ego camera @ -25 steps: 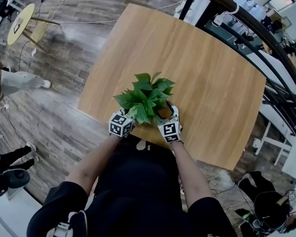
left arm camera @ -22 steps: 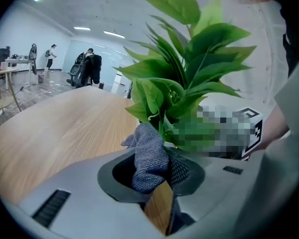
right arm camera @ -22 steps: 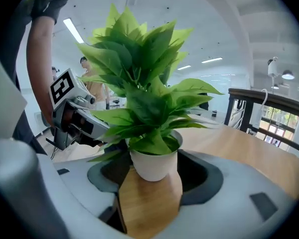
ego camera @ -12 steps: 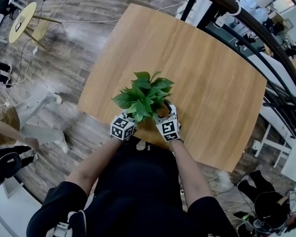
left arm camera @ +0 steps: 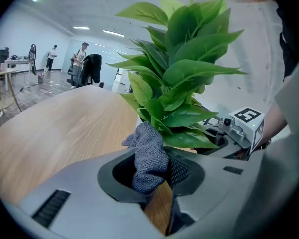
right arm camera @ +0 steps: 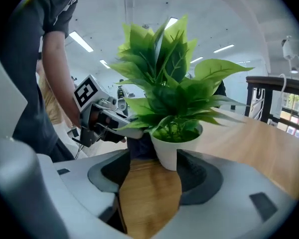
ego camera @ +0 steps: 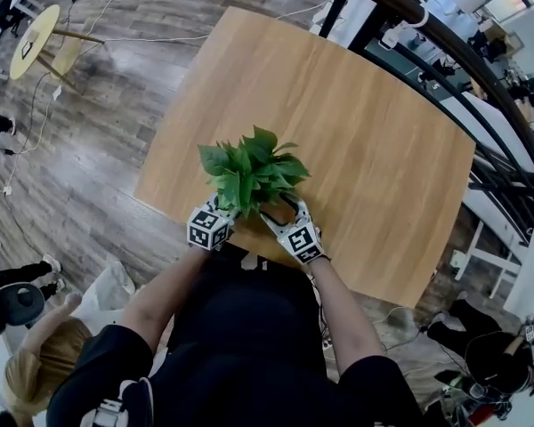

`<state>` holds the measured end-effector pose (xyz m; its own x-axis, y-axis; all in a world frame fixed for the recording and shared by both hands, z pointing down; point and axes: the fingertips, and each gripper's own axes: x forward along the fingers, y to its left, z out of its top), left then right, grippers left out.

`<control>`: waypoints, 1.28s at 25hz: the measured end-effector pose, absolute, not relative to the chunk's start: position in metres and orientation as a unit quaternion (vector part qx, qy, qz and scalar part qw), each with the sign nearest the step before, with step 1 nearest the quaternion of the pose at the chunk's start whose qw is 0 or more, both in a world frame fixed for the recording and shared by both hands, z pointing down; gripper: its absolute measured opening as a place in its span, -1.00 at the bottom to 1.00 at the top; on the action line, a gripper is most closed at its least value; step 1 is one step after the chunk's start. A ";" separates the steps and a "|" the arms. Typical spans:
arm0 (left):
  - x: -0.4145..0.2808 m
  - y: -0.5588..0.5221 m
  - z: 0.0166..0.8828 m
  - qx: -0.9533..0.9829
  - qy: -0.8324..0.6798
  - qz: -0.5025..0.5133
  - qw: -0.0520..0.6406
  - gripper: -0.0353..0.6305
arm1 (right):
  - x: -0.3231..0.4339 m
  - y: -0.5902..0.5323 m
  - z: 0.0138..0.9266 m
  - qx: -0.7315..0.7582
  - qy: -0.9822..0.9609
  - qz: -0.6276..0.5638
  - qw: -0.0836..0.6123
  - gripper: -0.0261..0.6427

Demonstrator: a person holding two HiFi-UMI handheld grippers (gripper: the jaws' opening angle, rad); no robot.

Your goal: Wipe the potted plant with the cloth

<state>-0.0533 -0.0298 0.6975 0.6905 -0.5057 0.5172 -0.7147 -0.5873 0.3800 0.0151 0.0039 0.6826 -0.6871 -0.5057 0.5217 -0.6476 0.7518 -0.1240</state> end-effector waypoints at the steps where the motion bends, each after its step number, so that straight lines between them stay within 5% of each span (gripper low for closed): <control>1: -0.054 -0.031 0.697 0.872 -0.350 0.181 0.291 -0.53 | 0.020 -0.001 0.685 0.333 -0.899 0.146 0.241 -0.10; 32: -0.052 -0.040 0.692 0.864 -0.358 0.145 0.323 -0.53 | 0.016 -0.004 0.679 0.405 -0.868 0.130 0.256 -0.10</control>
